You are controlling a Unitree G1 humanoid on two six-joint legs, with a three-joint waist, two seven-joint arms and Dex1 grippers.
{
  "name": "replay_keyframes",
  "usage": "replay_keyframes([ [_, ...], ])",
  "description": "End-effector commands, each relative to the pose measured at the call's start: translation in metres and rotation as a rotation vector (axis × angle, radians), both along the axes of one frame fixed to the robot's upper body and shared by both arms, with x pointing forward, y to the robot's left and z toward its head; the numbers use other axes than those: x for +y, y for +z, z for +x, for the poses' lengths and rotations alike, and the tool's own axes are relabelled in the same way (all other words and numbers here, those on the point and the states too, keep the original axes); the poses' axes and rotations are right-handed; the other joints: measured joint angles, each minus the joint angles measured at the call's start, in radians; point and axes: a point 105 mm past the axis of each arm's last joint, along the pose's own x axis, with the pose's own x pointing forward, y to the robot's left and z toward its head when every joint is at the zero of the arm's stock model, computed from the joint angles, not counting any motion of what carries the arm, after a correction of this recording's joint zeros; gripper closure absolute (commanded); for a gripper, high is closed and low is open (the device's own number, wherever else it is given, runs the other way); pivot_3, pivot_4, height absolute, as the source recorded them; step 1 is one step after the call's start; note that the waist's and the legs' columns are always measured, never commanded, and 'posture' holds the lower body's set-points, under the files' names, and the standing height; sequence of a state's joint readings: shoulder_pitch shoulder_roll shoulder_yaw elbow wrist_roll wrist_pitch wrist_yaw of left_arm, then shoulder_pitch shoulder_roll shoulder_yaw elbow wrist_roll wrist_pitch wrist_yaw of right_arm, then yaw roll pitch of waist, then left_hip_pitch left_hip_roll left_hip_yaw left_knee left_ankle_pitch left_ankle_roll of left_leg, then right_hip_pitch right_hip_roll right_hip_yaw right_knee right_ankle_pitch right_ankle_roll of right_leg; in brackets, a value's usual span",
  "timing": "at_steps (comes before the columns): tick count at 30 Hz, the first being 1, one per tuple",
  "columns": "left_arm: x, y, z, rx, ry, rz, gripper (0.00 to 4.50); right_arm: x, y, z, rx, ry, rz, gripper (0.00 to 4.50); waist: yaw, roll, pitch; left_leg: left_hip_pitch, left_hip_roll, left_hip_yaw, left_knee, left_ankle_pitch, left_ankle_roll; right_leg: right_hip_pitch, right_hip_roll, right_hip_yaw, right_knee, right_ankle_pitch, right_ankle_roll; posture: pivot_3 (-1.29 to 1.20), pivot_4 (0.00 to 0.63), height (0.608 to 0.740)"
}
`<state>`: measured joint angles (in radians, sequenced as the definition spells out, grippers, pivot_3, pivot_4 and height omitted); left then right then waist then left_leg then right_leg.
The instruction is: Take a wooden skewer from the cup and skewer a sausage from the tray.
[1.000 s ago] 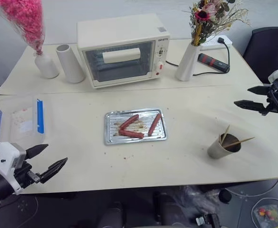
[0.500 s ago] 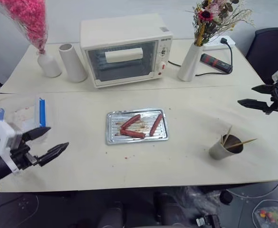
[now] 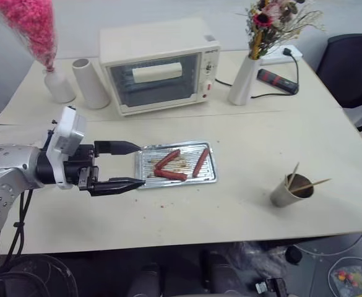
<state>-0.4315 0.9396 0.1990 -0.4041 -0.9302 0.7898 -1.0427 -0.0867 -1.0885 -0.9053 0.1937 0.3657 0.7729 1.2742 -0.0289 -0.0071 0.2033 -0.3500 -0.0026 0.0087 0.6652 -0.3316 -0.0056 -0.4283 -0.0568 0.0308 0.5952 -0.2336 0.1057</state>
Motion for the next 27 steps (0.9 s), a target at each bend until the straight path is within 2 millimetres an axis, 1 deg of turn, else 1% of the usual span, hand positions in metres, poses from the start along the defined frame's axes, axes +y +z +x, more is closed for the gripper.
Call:
replay_keyframes([
  [1,-0.010,0.000,0.005,-0.026,-0.056,-0.003,0.00,0.044,0.004,-0.025,-0.059,0.021,0.030,1.96,-0.001,-0.001,0.000,0.000,0.001,0.000,0.000,0.000,-0.001,0.000,0.001,0.002,0.001,0.000,0.000,0.00,0.150,0.740],
  [3,-0.017,-0.002,0.010,-0.036,-0.081,-0.012,0.00,0.068,-0.008,-0.034,-0.051,0.028,0.060,1.96,-0.006,-0.001,-0.001,0.002,0.001,0.000,0.001,0.001,-0.003,0.000,0.003,0.004,0.002,0.000,0.000,0.00,0.150,0.740],
  [5,-0.025,-0.003,0.014,-0.049,-0.105,-0.024,0.00,0.089,-0.018,-0.035,-0.060,0.028,0.098,1.96,-0.007,-0.002,-0.001,0.005,0.001,0.002,0.001,0.001,-0.003,0.000,0.003,0.007,0.003,0.000,0.000,0.00,0.150,0.740],
  [7,-0.030,-0.003,0.016,-0.056,-0.125,-0.035,0.00,0.101,-0.023,-0.033,-0.075,0.010,0.129,1.96,-0.006,-0.005,-0.002,0.006,0.001,0.002,0.001,0.001,-0.003,0.001,0.004,0.008,0.003,0.000,0.000,0.00,0.150,0.740],
  [10,-0.037,-0.005,0.019,-0.071,-0.148,-0.035,0.00,0.108,-0.031,-0.029,-0.080,-0.042,0.185,1.96,-0.002,-0.005,-0.002,0.006,0.001,0.003,0.001,0.000,-0.002,0.001,0.004,0.009,0.003,0.000,0.000,0.00,0.150,0.740],
  [13,-0.042,-0.006,0.020,-0.085,-0.166,-0.033,0.00,0.116,-0.040,-0.028,-0.060,-0.045,0.235,1.35,0.002,-0.005,-0.002,0.007,0.001,0.002,0.001,-0.001,-0.001,0.000,0.003,0.008,0.003,0.000,0.000,0.00,0.150,0.740],
  [15,-0.047,-0.005,0.019,-0.087,-0.185,-0.043,0.00,0.123,-0.046,-0.028,-0.043,-0.033,0.238,0.76,0.003,-0.005,-0.002,0.007,0.001,0.002,0.001,-0.001,0.000,-0.001,0.003,0.008,0.003,0.000,0.000,0.00,0.150,0.740],
  [20,-0.051,-0.006,0.018,-0.085,-0.203,-0.046,0.00,0.129,-0.052,-0.027,-0.036,-0.037,0.264,0.76,0.004,-0.005,-0.002,0.006,0.000,0.001,0.001,-0.002,0.001,-0.001,0.001,0.007,0.001,0.000,0.001,0.00,0.150,0.740],
  [27,-0.051,-0.005,0.020,-0.090,-0.197,-0.049,0.00,0.131,-0.056,-0.019,-0.051,-0.048,0.294,0.76,0.001,-0.005,-0.002,0.002,0.001,0.001,0.000,-0.002,0.002,-0.001,0.002,0.007,0.000,0.000,0.001,0.00,0.150,0.740],
])
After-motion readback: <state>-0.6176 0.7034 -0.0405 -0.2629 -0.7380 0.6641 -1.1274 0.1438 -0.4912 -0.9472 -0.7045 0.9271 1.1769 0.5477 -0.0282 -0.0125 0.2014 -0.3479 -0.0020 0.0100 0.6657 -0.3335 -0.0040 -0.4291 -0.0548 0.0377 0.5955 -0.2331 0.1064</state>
